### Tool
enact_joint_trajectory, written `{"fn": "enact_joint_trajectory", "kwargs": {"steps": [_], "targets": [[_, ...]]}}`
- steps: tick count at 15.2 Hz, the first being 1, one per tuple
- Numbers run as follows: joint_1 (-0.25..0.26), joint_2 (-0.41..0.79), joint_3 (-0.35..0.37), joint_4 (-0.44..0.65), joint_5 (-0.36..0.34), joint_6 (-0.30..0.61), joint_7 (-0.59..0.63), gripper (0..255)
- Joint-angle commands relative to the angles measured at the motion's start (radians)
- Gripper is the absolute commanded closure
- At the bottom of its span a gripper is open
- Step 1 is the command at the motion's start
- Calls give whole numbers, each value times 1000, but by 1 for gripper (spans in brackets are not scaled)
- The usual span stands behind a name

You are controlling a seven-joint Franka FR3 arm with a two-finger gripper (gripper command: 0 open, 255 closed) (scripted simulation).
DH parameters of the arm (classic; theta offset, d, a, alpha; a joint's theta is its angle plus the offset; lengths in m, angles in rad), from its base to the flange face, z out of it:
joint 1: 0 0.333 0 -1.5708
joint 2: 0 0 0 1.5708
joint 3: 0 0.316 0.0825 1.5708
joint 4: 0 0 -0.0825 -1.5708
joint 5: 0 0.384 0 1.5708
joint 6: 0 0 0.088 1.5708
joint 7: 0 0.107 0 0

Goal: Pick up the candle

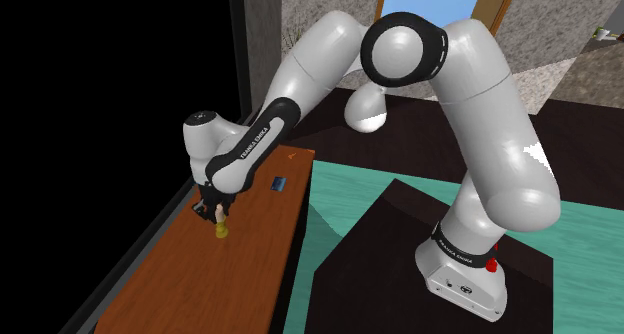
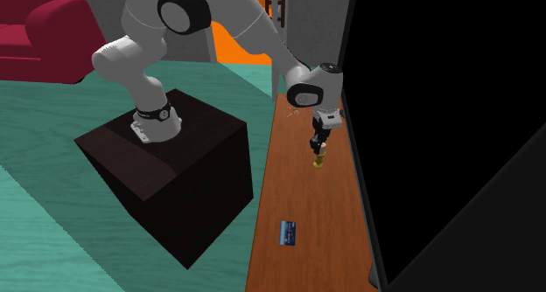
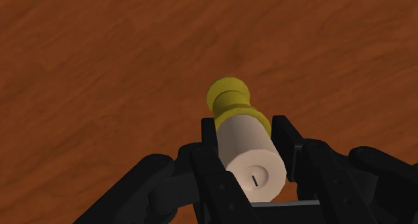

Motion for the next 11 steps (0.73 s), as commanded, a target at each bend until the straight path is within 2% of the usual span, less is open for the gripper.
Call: {"fn": "enact_joint_trajectory", "kwargs": {"steps": [1,11], "targets": [[-4,-21,6,-7,6,-15,-3,255],[-23,-105,31,-24,32,-81,-19,255]]}}
